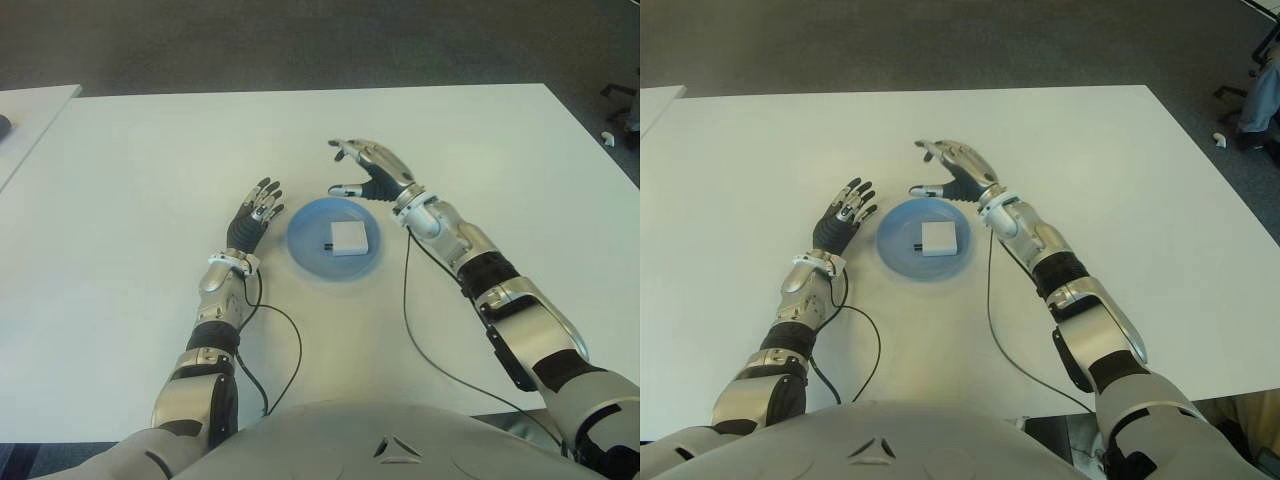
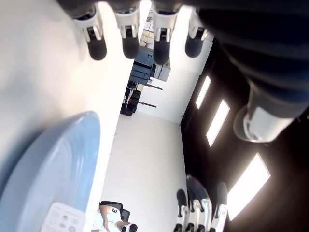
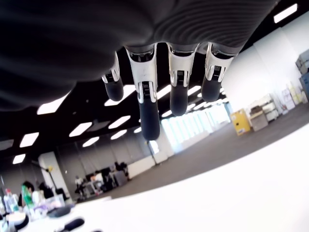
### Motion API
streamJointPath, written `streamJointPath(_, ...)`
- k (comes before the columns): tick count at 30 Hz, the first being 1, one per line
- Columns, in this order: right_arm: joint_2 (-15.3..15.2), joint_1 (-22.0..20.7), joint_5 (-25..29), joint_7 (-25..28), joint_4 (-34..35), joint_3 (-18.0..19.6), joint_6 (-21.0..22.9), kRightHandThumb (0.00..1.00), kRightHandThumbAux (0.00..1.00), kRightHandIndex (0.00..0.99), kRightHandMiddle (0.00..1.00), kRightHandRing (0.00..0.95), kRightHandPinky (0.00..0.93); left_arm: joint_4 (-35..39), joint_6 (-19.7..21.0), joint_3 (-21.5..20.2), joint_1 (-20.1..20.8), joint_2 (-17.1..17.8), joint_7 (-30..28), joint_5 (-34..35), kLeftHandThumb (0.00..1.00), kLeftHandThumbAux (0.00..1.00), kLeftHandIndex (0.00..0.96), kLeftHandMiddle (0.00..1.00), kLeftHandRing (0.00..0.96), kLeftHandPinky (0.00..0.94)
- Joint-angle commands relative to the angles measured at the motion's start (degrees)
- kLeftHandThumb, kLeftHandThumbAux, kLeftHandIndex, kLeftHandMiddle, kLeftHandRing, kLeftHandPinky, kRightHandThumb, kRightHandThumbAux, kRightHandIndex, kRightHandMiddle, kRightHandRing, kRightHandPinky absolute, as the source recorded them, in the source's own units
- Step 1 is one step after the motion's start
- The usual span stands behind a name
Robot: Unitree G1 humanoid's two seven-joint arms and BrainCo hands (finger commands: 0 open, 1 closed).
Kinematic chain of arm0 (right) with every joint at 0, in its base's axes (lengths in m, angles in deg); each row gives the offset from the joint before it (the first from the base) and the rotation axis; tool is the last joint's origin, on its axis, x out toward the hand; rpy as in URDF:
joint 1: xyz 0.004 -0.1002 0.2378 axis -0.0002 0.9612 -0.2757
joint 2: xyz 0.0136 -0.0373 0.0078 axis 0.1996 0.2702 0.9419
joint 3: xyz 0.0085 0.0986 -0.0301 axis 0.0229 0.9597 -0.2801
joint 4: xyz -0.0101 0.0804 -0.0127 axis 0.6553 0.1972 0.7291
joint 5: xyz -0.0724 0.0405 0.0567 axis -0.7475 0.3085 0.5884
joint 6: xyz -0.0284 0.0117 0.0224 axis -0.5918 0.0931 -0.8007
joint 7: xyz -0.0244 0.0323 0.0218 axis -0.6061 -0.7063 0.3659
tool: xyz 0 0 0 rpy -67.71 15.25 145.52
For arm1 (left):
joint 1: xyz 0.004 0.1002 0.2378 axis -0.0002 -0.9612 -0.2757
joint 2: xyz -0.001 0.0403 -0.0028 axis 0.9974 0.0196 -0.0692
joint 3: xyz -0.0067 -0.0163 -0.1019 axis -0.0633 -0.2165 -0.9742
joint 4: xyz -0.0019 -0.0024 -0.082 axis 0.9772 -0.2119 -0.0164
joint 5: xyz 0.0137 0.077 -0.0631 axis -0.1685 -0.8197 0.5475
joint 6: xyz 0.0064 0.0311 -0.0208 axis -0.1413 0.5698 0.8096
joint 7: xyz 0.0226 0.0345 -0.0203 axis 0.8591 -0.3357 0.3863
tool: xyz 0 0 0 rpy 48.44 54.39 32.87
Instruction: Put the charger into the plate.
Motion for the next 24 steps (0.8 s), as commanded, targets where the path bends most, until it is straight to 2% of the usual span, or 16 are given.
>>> streamJointPath(1, -1.57, 0.97, 3.05, 0.97, 0.06, 3.44, 0.43, 0.372, 0.11, 0.0, 0.0, 0.0, 0.0, -1.93, 1.17, 0.13, -1.31, 0.25, 0.8, -0.8, 0.014, 0.567, 0.0, 0.09, 0.051, 0.005)
streamJointPath(8, -2.82, 2.13, 4.33, -1.63, -0.04, 6.85, -0.44, 0.321, 0.097, 0.0, 0.0, 0.0, 0.0, -2.16, 1.43, -0.08, -1.2, 0.27, 0.52, -0.32, 0.03, 0.571, 0.0, 0.08, 0.048, 0.028)
streamJointPath(14, -0.84, 5.08, 9.91, -3.24, -0.66, 11.55, -1.32, 0.281, 0.132, 0.0, 0.0, 0.0, 0.0, -2.58, 1.77, -0.32, -0.96, 0.23, 0.08, 0.11, 0.045, 0.57, 0.0, 0.071, 0.046, 0.033)
streamJointPath(18, 0.62, 7.11, 15.32, -4.23, -3.73, 15.86, -3.32, 0.256, 0.185, 0.0, 0.0, 0.0, 0.0, -2.82, 1.38, -0.27, -0.97, 0.3, -0.09, -0.01, 0.051, 0.567, 0.0, 0.067, 0.044, 0.028)
streamJointPath(22, 0.75, 7.24, 18.02, -4.22, -8.04, 18.27, -6.17, 0.241, 0.244, 0.0, 0.0, 0.0, 0.0, -2.95, 1.13, -0.27, -0.97, 0.34, -0.12, -0.06, 0.049, 0.564, 0.0, 0.067, 0.043, 0.012)
streamJointPath(24, 0.54, 6.32, 20.95, -3.33, -13.96, 20.72, -8.5, 0.233, 0.29, 0.0, 0.0, 0.0, 0.0, -3.09, 0.93, -0.28, -0.95, 0.41, -0.19, -0.09, 0.047, 0.563, 0.0, 0.068, 0.042, 0.006)
